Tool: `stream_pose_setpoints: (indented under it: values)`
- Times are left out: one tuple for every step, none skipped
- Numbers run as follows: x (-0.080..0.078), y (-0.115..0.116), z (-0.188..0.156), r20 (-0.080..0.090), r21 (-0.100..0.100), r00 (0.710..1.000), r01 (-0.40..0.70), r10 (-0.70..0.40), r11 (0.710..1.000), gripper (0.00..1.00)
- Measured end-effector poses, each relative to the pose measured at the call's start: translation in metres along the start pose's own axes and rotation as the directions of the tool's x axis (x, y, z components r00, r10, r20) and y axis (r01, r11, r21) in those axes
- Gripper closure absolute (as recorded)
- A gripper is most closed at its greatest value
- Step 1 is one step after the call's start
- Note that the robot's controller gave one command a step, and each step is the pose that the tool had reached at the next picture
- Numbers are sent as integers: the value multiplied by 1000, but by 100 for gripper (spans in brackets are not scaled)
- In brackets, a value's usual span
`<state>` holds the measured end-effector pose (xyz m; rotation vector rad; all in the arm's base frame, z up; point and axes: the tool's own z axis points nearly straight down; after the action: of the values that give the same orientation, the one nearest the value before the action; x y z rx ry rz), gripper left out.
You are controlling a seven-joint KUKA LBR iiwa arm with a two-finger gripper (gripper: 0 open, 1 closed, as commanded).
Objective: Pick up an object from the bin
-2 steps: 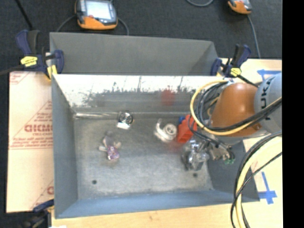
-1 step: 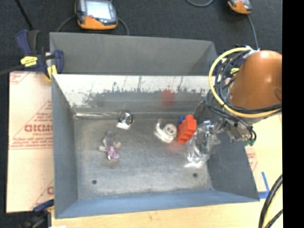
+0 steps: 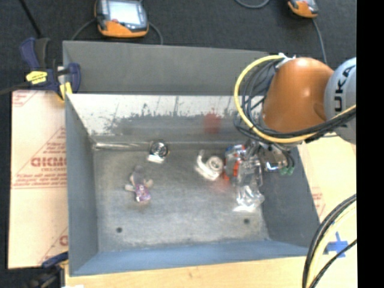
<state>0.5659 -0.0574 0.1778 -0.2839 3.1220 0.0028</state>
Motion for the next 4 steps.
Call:
stream_pose_setpoints:
  values:
    - [-15, 27, 47, -7, 1, 992, 125, -125, 992, 100]
    - [-29, -11, 19, 2, 3, 951, -310, 310, 951, 100]
    - [-16, 4, -49, 5, 1, 941, -339, 339, 941, 100]
    - [-2, -74, -17, -4, 6, 897, -441, 441, 897, 100]
